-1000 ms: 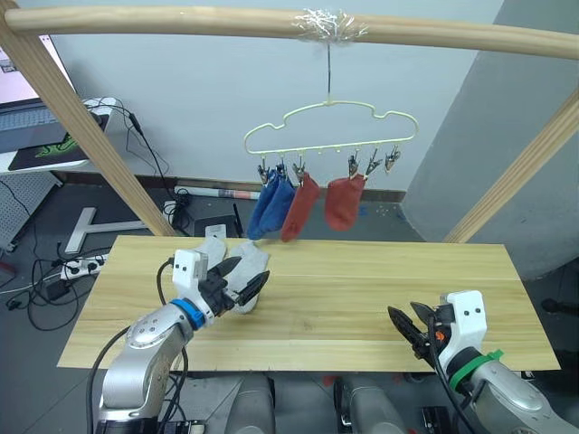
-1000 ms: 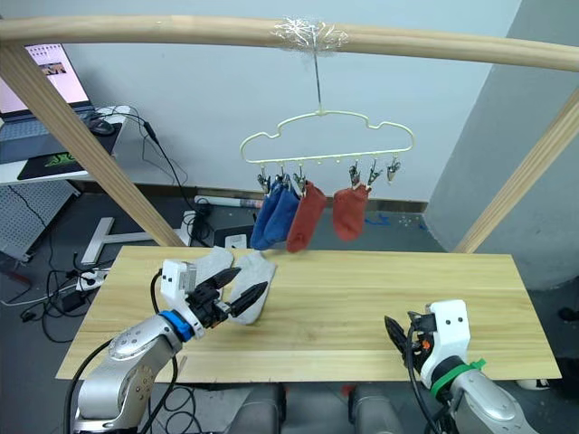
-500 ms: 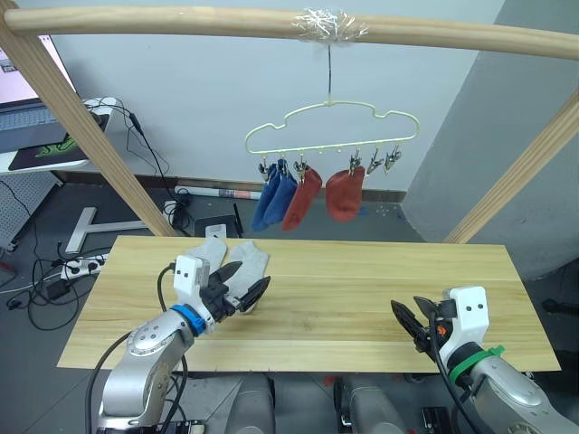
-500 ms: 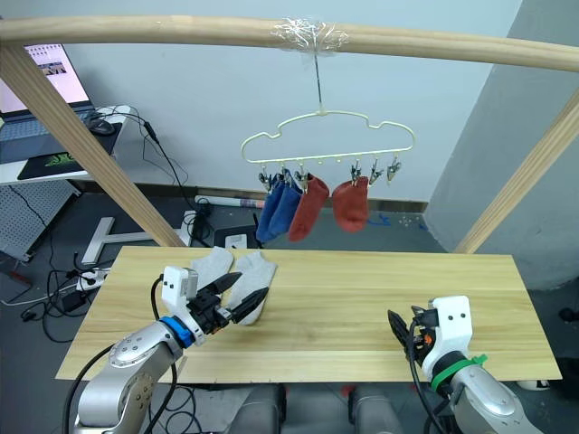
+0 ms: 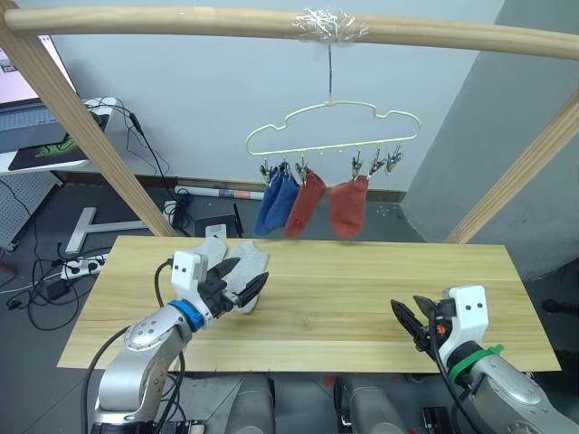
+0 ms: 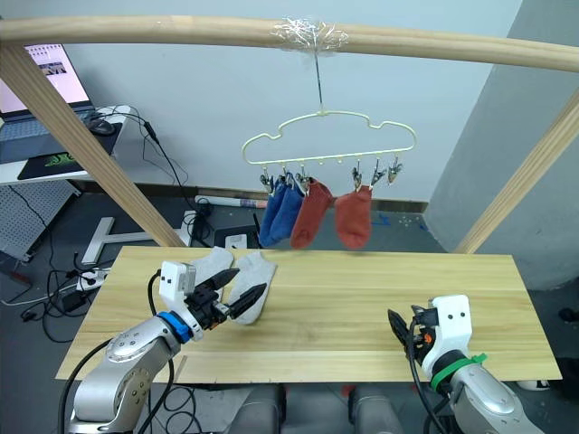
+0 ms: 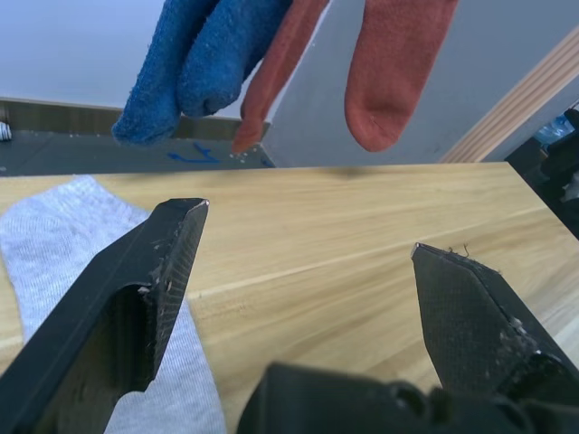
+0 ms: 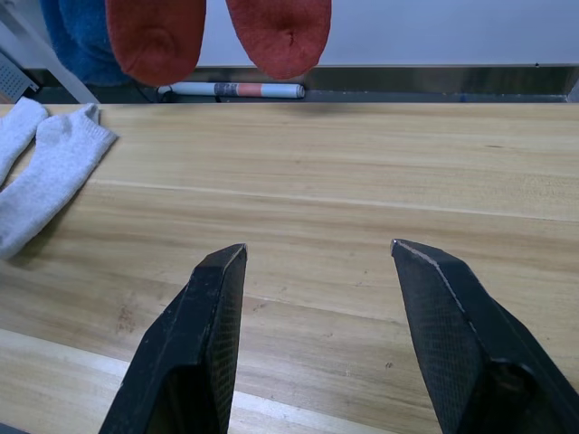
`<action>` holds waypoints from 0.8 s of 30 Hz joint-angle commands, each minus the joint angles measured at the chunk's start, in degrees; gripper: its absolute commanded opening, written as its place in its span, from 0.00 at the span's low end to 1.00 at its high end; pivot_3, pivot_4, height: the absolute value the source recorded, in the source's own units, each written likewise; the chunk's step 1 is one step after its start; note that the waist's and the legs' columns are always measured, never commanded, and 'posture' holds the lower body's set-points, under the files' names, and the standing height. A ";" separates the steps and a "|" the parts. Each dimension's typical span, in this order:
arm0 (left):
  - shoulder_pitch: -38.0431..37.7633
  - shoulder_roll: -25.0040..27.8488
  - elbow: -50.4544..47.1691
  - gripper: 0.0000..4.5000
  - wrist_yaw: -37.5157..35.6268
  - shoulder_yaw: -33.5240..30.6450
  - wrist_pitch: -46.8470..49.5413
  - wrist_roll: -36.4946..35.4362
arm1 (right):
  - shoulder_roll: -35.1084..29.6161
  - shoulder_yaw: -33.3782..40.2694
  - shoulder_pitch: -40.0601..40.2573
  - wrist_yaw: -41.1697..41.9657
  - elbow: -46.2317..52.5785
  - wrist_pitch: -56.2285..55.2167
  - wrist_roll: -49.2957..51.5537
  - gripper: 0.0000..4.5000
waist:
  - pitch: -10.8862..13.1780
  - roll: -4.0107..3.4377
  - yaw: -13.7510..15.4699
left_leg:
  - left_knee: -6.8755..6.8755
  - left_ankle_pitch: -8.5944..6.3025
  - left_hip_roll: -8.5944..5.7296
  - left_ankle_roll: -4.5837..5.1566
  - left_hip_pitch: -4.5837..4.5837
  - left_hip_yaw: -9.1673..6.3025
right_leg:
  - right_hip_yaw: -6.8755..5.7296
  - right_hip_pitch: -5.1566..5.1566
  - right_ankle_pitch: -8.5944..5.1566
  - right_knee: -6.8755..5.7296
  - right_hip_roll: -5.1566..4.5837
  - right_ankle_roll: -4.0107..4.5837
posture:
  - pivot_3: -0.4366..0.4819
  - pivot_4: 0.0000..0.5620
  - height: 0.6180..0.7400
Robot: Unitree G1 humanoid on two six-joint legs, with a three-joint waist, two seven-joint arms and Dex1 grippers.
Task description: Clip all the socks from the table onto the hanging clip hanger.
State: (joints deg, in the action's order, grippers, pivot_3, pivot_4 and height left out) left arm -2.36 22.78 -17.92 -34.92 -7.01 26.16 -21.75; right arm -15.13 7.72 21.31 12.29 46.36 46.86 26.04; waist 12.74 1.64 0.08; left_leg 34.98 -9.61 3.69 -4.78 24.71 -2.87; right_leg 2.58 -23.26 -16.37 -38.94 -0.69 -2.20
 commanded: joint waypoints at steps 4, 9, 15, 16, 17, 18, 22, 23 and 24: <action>1.38 0.73 -1.69 0.92 1.00 -0.34 0.91 -0.99 | -0.27 -0.07 -0.08 -0.31 0.54 -0.81 0.09 0.58 | 0.01 0.00 0.00 | 0.00 0.00 0.00 0.00 0.00 0.01 | 0.00 0.00 0.00 0.01 0.00 0.00 | 0.59 0.35 1.00; 1.79 0.59 -1.82 0.92 1.03 -0.07 1.02 -1.16 | -0.22 -0.13 -0.17 -0.50 0.40 -0.70 0.06 0.58 | 0.02 0.00 0.01 | -0.01 0.00 0.00 0.00 0.01 0.00 | 0.00 -0.01 -0.01 0.02 0.00 0.02 | 0.59 0.35 1.00; 2.12 0.79 -1.86 0.92 0.93 -0.11 1.33 -1.41 | -0.26 -0.01 -0.54 -0.76 0.56 -0.33 0.26 0.58 | 0.02 0.00 0.01 | -0.03 0.00 0.00 0.00 0.01 0.00 | 0.00 -0.01 -0.02 0.02 0.00 0.04 | 0.59 0.35 1.00; 2.14 0.83 -1.86 0.92 0.92 -0.07 1.35 -1.38 | -0.26 0.04 -0.61 -0.79 0.52 -0.29 0.30 0.58 | 0.02 0.00 0.01 | -0.03 0.00 0.00 0.00 0.01 0.00 | 0.00 -0.01 -0.02 0.02 0.00 0.04 | 0.59 0.35 1.00; 2.14 0.87 -1.87 0.92 0.88 -0.07 1.38 -1.41 | -0.28 0.05 -0.64 -0.80 0.49 -0.29 0.30 0.58 | 0.02 0.00 0.01 | -0.04 0.00 0.00 0.00 0.01 0.00 | 0.00 -0.02 -0.03 0.03 0.00 0.04 | 0.59 0.35 1.00; 2.14 0.95 -1.88 0.92 0.91 -0.02 1.48 -1.32 | -0.27 0.06 -0.65 -0.82 0.47 -0.26 0.34 0.58 | 0.02 0.00 0.01 | -0.04 0.00 0.00 0.00 0.01 0.00 | 0.00 -0.02 -0.03 0.03 0.00 0.04 | 0.59 0.35 1.00; 2.11 1.13 -2.09 0.92 1.00 0.01 1.85 -1.33 | -0.17 0.02 -0.56 -1.01 0.45 -0.28 0.52 0.58 | 0.02 -0.01 0.01 | -0.06 -0.01 0.00 -0.01 0.01 0.00 | 0.00 -0.02 -0.03 0.05 -0.01 0.05 | 0.59 0.35 1.00; 2.10 1.15 -2.08 0.92 1.02 0.02 1.86 -1.32 | -0.15 0.00 -0.55 -1.05 0.46 -0.28 0.56 0.58 | 0.02 0.00 0.01 | -0.07 -0.01 0.00 -0.01 0.01 0.00 | 0.00 -0.02 -0.04 0.07 -0.01 0.05 | 0.59 0.35 1.00; 2.09 1.16 -2.09 0.92 1.06 0.00 1.89 -1.32 | -0.16 -0.09 -0.51 -1.06 0.51 -0.27 0.58 0.58 | 0.02 -0.01 0.01 | -0.07 -0.01 0.00 -0.01 0.02 0.00 | 0.00 -0.02 -0.04 0.08 -0.01 0.05 | 0.59 0.35 1.00</action>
State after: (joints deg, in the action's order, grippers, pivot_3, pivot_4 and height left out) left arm -0.53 23.43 -17.92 -34.18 -6.95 28.34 -22.50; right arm -15.13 7.65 20.79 11.22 45.93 46.95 26.03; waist 12.76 1.64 0.10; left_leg 34.89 -9.62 3.70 -4.79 24.73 -2.87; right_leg 2.58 -23.29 -16.41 -38.85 -0.70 -2.15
